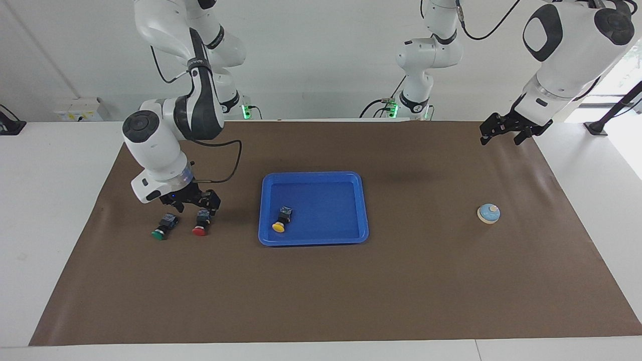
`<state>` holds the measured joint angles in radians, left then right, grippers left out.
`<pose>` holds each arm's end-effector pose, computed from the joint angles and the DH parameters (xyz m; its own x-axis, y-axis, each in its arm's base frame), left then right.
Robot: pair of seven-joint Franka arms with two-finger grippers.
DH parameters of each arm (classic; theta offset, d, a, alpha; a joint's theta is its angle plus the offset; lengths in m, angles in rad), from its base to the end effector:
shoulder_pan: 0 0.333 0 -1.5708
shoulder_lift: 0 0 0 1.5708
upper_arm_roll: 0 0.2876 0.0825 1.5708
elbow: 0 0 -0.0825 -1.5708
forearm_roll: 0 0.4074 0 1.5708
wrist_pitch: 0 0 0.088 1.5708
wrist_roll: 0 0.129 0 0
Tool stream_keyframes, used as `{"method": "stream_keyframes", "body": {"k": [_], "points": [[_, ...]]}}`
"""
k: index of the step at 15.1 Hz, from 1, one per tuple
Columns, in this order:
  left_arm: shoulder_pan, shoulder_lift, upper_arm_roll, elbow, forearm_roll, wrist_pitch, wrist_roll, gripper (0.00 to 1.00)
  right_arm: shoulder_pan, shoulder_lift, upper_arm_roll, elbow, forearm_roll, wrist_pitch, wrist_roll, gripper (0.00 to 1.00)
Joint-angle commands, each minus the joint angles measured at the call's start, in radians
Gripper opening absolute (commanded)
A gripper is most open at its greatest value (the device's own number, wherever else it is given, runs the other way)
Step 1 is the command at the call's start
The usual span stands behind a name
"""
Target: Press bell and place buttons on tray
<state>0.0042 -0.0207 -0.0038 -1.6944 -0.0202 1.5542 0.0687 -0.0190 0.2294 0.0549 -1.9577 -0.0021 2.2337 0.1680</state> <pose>0.5622 -0.0024 0.5239 0.9907 -0.0686 -0.1176 -0.0657 -0.9974 0.0281 0.6194 0.0217 0.3016 0.9902 -0.1325 0.0445 -0.1318 -0.9911 -0.0185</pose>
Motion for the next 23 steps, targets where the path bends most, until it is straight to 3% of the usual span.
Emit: {"method": "stream_keyframes", "body": {"k": [1, 6, 7, 9, 10, 15, 17, 20, 23], "points": [[-0.004, -0.016, 0.005, -0.014, 0.0, 0.003, -0.01, 1.0, -0.016, -0.073, 0.013, -0.194, -0.002, 0.17, -0.028, 1.0], [-0.004, -0.016, 0.005, -0.014, 0.0, 0.003, -0.01, 1.0, -0.045, -0.041, 0.013, -0.28, -0.002, 0.331, -0.079, 1.0], [-0.004, -0.016, 0.005, -0.014, 0.0, 0.003, -0.01, 1.0, -0.044, -0.038, 0.013, -0.282, -0.002, 0.334, -0.082, 0.95], [-0.004, -0.016, 0.005, -0.014, 0.0, 0.003, -0.01, 1.0, -0.042, -0.036, 0.014, -0.279, -0.002, 0.331, -0.075, 0.27], [-0.006, -0.016, 0.005, -0.014, 0.0, 0.003, -0.01, 1.0, -0.042, -0.036, 0.014, -0.277, -0.002, 0.328, -0.073, 0.0], [-0.004, -0.016, 0.005, -0.014, 0.0, 0.003, -0.01, 1.0, -0.03, -0.036, 0.016, -0.26, -0.001, 0.316, -0.045, 0.0], [-0.004, -0.016, 0.005, -0.014, 0.0, 0.003, -0.01, 1.0, -0.024, -0.042, 0.022, -0.207, -0.001, 0.238, -0.042, 0.0], [-0.004, -0.016, 0.005, -0.014, 0.0, 0.003, -0.01, 1.0, 0.062, -0.035, 0.022, -0.014, -0.001, -0.003, 0.051, 0.0], [-0.004, -0.016, 0.005, -0.014, 0.0, 0.003, -0.01, 1.0, 0.195, 0.004, 0.022, 0.153, -0.013, -0.149, 0.213, 0.0]]}}
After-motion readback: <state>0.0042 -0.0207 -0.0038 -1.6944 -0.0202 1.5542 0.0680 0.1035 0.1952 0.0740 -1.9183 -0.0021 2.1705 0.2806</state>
